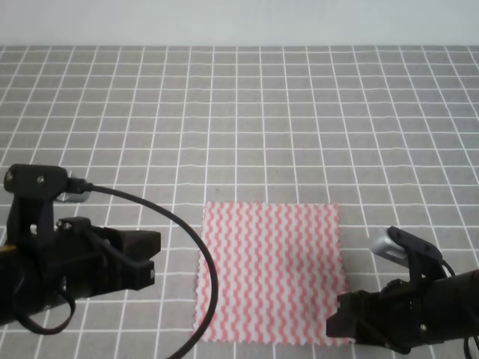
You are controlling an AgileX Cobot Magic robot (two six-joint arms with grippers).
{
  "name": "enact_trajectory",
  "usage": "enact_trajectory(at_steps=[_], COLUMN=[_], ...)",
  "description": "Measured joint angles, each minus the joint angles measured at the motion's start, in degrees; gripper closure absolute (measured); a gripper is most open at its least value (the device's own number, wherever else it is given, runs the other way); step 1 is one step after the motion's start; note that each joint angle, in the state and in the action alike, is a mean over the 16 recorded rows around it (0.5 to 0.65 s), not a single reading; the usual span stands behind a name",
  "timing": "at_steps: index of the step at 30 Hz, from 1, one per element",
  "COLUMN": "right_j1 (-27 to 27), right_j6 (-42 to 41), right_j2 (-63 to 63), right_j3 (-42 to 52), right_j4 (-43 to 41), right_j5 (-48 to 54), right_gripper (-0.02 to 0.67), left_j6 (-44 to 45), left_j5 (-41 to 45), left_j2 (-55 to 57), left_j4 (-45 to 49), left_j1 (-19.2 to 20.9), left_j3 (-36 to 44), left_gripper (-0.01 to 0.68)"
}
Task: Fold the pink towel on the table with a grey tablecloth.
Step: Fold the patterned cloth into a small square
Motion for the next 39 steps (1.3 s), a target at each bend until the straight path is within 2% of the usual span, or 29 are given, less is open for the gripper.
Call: enact_trajectory(at_steps=[6, 15, 22, 26, 30, 39], right_j1=[0.02, 0.03, 0.04, 0.04, 0.04, 0.02], right_j6=[0.2, 2.52, 4.07, 4.21, 4.16, 3.42], right_j2=[0.13, 0.05, 0.15, 0.16, 0.41, 2.29], right_j3=[-0.34, -0.47, -1.88, -3.69, -6.17, -12.02], right_j4=[-0.84, -3.3, -4.29, -4.08, -3.82, -3.15], right_j5=[-0.02, -0.94, -1.49, -1.87, -2.38, -3.59], right_gripper=[0.394, 0.544, 0.642, 0.662, 0.663, 0.664], left_j6=[0.0, 0.89, 6.07, 10.9, 16.26, 27.8], left_j5=[0.13, 0.18, 0.57, 1.37, 2.65, 6.47], left_j2=[-0.04, 0.08, 0.08, 0.12, 0.12, 2.32], left_j4=[0.0, 0.3, 0.58, 0.65, 0.6, -0.7], left_j1=[0.0, 0.0, 0.0, 0.0, 0.0, 0.0], left_j3=[0.0, -0.01, 0.0, 0.0, 0.0, -0.01], left_gripper=[0.674, 0.674, 0.674, 0.665, 0.623, 0.437])
